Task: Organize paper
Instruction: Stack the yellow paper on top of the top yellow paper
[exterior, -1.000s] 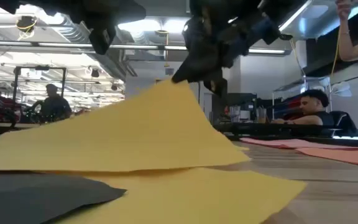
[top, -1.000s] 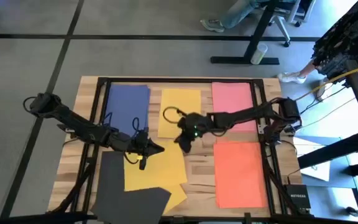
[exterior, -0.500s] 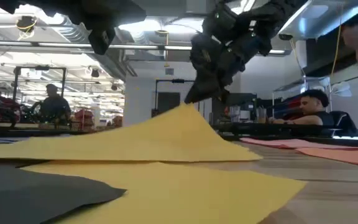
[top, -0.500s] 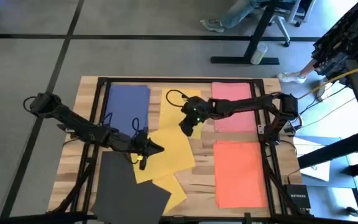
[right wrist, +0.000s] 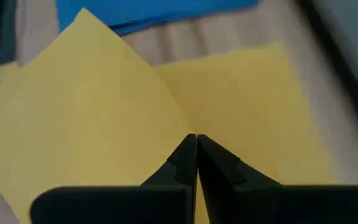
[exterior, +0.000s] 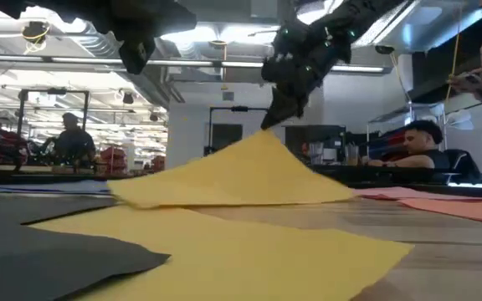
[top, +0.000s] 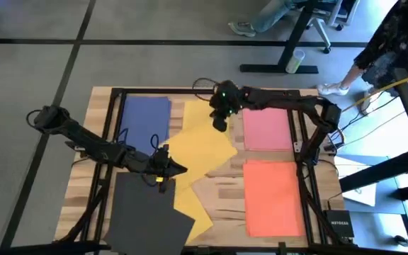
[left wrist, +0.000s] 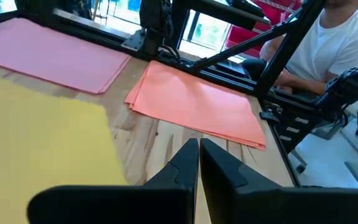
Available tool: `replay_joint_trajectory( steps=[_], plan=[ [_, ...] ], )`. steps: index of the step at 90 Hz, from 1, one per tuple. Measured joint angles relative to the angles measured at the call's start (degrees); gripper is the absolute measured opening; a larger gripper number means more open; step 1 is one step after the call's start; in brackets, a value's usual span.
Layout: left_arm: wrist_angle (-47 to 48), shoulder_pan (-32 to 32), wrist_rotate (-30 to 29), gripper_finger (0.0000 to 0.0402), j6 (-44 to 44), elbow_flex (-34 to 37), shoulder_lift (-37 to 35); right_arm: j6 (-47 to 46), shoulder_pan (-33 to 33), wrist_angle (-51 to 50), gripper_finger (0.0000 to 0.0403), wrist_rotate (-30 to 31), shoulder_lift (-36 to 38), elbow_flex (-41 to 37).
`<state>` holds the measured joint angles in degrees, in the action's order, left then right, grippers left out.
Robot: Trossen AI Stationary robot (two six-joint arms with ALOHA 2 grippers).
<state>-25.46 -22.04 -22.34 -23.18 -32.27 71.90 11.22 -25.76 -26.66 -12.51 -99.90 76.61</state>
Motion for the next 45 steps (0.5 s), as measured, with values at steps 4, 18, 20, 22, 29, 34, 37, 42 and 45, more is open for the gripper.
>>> replay_joint_trajectory(
  steps=[4, 18, 20, 22, 29, 34, 37, 42, 45],
  plan=[
    [-0.01, 0.0, 0.01, 0.0, 0.0, 0.0, 0.0, 2.88, -1.07, -1.44, 0.0, 0.38, -0.27, 2.52],
    [0.53, 0.0, 0.01, 0.0, -0.01, 0.01, 0.0, 12.54, -4.61, -3.33, 0.0, -0.22, -2.33, 9.25],
    [0.68, 0.0, 0.01, 0.0, -0.04, 0.02, 0.0, 13.96, -4.99, -3.78, 0.0, -0.39, -2.94, 10.15],
    [0.82, 0.0, 0.01, 0.0, -0.11, 0.0, 0.0, 15.11, -5.33, -3.87, 0.0, -0.52, -3.58, 11.12],
    [1.15, 0.0, 0.01, 0.0, -0.17, 0.02, 0.0, 19.74, -6.74, -5.06, 0.0, -1.23, -6.05, 14.11],
    [1.08, 0.0, -0.01, 0.0, -0.17, 0.0, 0.0, 22.14, -7.28, -6.07, 0.0, -2.03, -8.5, 16.52],
    [1.08, 0.0, 0.01, 0.0, -0.14, 0.02, 0.0, 23.65, -7.8, -6.98, 0.0, -2.49, -9.93, 18.01],
    [1.3, 0.0, 0.01, 0.0, -0.11, 0.02, 0.0, 26.06, -8.14, -9.42, 0.0, -3.07, -12.54, 20.44],
    [1.25, 0.0, 0.01, 0.0, -0.13, 0.02, 0.0, 27.63, -8.28, -10.44, 0.0, -3.47, -14.09, 22.16]
  ],
)
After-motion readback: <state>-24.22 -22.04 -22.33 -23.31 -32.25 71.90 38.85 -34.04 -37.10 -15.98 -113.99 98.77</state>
